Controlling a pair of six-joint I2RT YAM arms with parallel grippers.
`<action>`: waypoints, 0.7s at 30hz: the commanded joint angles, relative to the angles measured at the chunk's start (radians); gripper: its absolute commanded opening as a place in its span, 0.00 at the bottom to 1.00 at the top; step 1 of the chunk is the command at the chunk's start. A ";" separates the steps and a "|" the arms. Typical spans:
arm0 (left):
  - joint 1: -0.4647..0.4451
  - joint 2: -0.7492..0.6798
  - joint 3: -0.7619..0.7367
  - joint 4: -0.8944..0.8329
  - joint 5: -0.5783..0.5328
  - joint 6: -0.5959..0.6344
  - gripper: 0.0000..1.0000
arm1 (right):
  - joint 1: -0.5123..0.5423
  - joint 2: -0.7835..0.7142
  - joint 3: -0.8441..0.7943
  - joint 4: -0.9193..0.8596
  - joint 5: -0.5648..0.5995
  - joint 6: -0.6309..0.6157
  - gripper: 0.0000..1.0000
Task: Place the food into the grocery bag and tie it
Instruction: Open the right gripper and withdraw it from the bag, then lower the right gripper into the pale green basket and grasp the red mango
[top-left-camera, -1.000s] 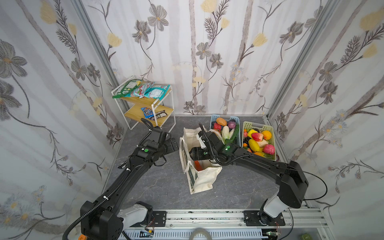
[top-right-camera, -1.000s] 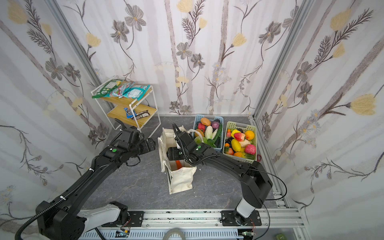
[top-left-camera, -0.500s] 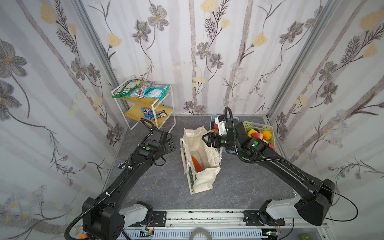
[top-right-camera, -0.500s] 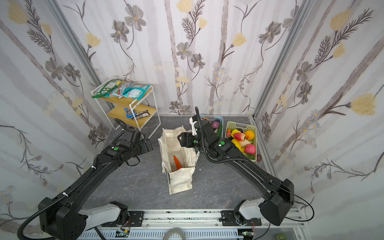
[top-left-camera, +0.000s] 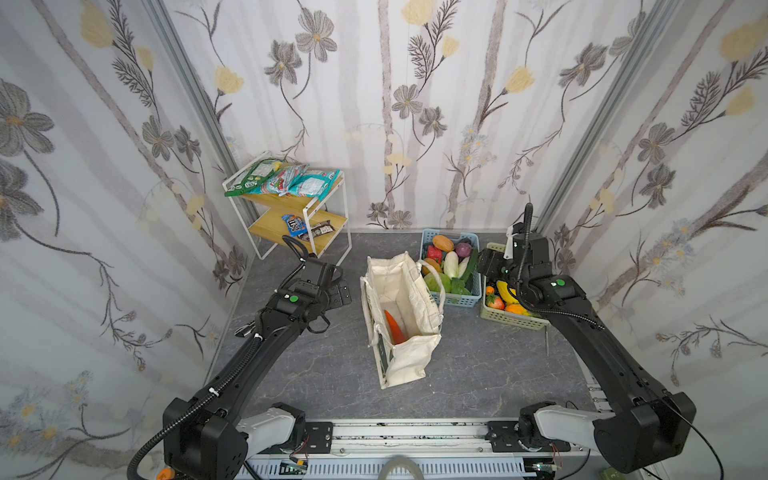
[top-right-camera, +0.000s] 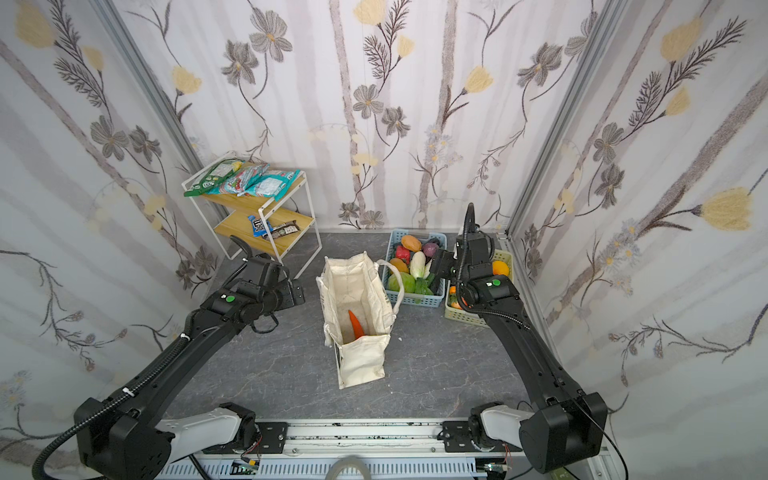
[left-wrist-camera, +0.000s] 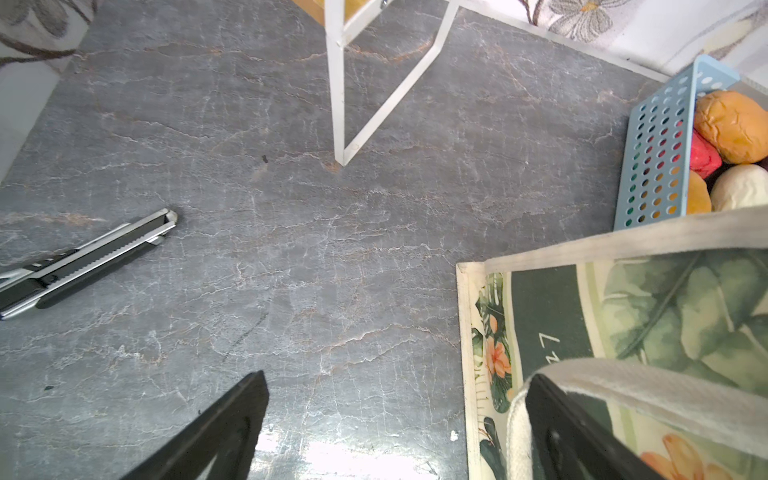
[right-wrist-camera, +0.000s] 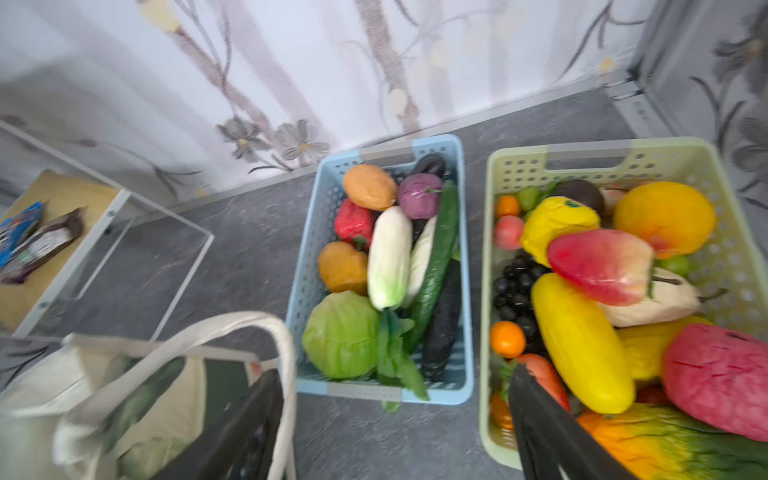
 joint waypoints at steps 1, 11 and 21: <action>-0.002 -0.013 -0.016 0.044 0.050 0.040 1.00 | -0.047 0.025 -0.008 0.040 0.087 -0.034 0.94; -0.003 -0.042 -0.029 0.039 0.055 0.025 1.00 | -0.173 0.170 0.020 0.044 0.124 -0.116 1.00; -0.005 -0.061 -0.030 0.010 0.048 0.013 1.00 | -0.218 0.337 0.069 0.027 0.196 -0.171 1.00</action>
